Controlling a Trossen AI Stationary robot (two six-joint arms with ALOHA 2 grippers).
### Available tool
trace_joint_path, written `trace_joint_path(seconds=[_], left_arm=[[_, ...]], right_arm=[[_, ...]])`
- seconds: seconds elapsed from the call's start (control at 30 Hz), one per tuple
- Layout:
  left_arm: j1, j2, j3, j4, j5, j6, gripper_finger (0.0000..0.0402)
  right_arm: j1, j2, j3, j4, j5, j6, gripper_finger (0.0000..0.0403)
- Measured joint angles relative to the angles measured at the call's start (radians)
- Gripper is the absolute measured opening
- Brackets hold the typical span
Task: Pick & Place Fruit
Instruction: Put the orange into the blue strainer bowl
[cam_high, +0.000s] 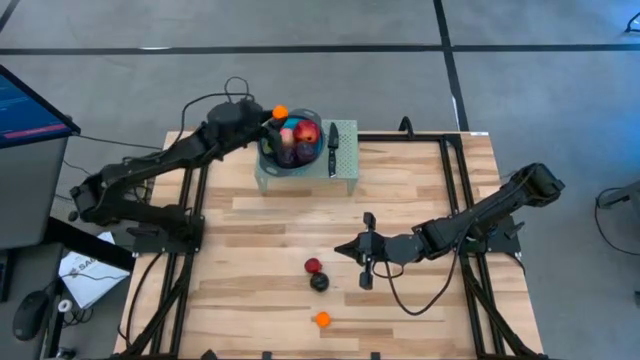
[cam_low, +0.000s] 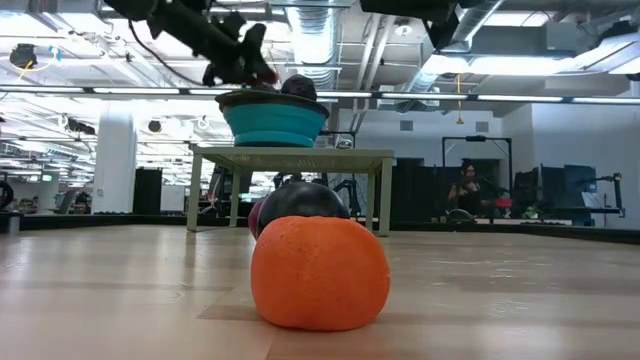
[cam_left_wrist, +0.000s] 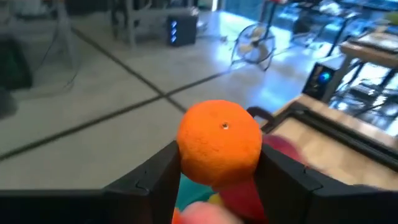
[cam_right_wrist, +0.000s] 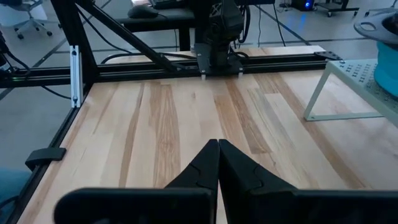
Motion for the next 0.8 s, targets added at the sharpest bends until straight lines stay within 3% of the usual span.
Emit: trace_joint_path(seconds=[0.37,0.8], left_arm=[[0.033,0.089,0.001,-0.035,0.007,-0.062,0.0182],[0.034,0.089,0.001,-0.098,0.023,-0.108,0.0205]], right_arm=[[0.001,0.0,0.0,0.001,0.0,0.0,0.0001],[0.001,0.0,0.0,0.001,0.0,0.0,0.0001]])
